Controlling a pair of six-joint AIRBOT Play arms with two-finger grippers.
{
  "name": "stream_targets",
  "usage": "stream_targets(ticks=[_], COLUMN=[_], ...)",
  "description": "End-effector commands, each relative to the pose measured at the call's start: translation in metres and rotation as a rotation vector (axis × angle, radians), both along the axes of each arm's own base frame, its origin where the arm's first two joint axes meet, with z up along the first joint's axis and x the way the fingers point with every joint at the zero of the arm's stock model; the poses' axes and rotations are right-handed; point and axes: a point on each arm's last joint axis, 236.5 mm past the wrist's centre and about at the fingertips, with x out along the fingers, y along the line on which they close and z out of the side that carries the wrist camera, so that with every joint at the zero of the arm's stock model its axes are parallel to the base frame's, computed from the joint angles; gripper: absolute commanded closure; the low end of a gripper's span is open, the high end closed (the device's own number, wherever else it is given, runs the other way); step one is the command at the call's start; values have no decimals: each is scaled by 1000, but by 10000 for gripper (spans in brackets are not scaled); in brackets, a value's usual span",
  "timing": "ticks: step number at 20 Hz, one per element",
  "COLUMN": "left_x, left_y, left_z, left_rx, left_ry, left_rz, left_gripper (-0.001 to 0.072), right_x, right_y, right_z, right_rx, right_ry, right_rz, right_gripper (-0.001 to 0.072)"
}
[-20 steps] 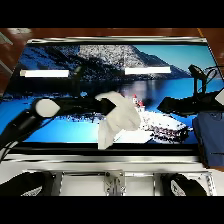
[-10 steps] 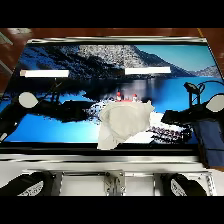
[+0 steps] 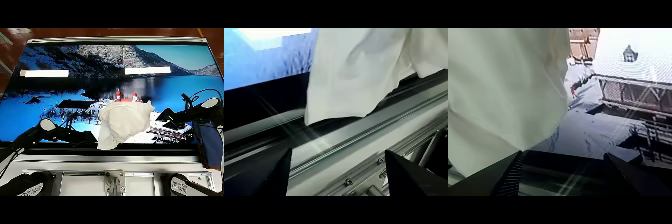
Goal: Fold the shirts.
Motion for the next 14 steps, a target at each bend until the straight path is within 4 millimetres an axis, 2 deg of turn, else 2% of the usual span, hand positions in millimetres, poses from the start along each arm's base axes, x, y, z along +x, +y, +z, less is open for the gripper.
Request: stream_targets(ticks=[1,3,9,10,11,13,14], left_x=[0,-1,14,16,18,23,27], left_y=[-24,-28,-36,-37,-37,-41,-44], left_z=[-21,-30,-44,-46,-49,-50,-50], left_rx=[-8,17,21,22,21,16,13], left_ry=[27,18,24,33,42,52,52], left_rz=[69,67,173,190,203,216,214], left_gripper=[2,2,12,33,107,132,168], right_x=[11,15,17,17,17,17,18], right_y=[1,-1,-3,-3,-3,-1,4], right_z=[-11,-13,-13,-13,-13,-14,-15], right_rx=[35,23,17,17,17,13,9], right_ry=[0,-14,-22,-22,-22,-24,-28], right_rz=[-38,-49,-55,-56,-56,-47,-35], right_gripper=[81,81,80,79,79,79,43])
